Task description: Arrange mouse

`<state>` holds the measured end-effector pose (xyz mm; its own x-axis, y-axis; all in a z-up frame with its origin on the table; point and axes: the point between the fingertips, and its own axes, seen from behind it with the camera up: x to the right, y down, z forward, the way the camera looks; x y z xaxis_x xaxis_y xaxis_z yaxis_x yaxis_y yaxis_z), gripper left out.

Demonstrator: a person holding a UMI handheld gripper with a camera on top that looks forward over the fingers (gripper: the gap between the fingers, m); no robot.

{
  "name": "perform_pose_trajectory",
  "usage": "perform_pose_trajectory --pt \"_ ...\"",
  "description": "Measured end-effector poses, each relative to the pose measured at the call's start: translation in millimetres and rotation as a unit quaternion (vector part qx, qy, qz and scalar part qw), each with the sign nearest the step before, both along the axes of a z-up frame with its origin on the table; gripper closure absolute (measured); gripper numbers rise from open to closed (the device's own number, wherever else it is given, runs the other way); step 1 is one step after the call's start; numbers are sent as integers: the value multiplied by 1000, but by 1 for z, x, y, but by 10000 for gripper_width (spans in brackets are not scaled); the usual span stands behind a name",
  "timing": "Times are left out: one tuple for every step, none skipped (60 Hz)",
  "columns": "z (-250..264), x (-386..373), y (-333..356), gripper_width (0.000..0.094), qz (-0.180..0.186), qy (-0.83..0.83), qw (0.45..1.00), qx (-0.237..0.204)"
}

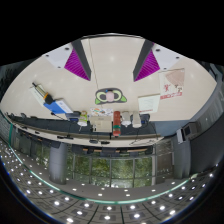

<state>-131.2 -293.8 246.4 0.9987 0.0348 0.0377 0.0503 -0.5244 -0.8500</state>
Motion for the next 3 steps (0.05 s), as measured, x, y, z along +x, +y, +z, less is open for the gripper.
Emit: perform_pose_trajectory --pt "1 0 -1 82 0 0 1000 1" --pt "2 1 -2 81 -1 -1 1000 2" --pt "2 1 -1 80 -1 -2 1000 4"
